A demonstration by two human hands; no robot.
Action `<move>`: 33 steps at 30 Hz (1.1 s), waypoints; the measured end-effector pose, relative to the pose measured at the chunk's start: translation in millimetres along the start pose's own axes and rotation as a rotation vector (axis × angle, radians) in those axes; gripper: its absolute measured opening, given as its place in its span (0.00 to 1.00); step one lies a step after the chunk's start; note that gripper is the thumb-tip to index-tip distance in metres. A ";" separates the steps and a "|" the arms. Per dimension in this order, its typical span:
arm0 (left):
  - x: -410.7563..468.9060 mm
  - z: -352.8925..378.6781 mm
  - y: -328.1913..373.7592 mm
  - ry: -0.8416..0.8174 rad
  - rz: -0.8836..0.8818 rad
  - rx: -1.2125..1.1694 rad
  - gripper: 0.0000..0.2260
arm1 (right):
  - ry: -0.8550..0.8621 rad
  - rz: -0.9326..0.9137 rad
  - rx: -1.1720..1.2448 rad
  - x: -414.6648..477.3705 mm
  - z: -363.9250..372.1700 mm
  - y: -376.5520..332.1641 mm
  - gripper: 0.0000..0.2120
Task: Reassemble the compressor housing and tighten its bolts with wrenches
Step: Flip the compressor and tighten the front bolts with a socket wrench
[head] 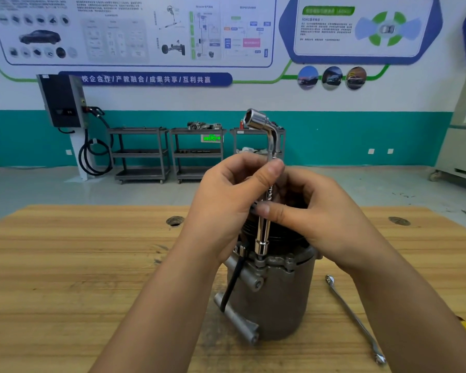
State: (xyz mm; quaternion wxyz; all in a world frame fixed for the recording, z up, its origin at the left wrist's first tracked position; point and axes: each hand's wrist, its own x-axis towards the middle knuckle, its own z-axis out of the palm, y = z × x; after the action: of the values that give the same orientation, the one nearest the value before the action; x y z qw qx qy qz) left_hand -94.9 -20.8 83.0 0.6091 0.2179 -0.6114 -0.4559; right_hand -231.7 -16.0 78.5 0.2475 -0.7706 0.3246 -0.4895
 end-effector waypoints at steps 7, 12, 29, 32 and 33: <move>0.6 -0.9 0.6 -0.062 -0.037 -0.029 0.09 | -0.131 0.021 0.083 -1.5 -6.5 -2.5 0.11; 0.6 -1.9 -0.3 -0.099 -0.051 -0.057 0.12 | -0.056 -0.012 0.077 -0.6 -0.9 -2.0 0.11; -1.7 1.9 0.5 -0.105 -0.058 -0.071 0.12 | -0.067 0.046 0.082 -1.4 -3.4 1.0 0.08; -1.6 2.4 -1.4 -0.081 -0.020 -0.046 0.12 | -0.021 0.028 0.039 -0.5 -0.4 2.6 0.07; -1.3 2.5 -1.6 -0.068 -0.012 -0.053 0.11 | -0.010 0.023 0.023 -0.5 0.5 3.0 0.08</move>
State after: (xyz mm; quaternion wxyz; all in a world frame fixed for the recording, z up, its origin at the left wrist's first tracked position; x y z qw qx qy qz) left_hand -97.6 -19.8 81.4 0.5908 0.1898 -0.6180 -0.4828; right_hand -232.1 -17.7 75.9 0.2635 -0.7663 0.3268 -0.4865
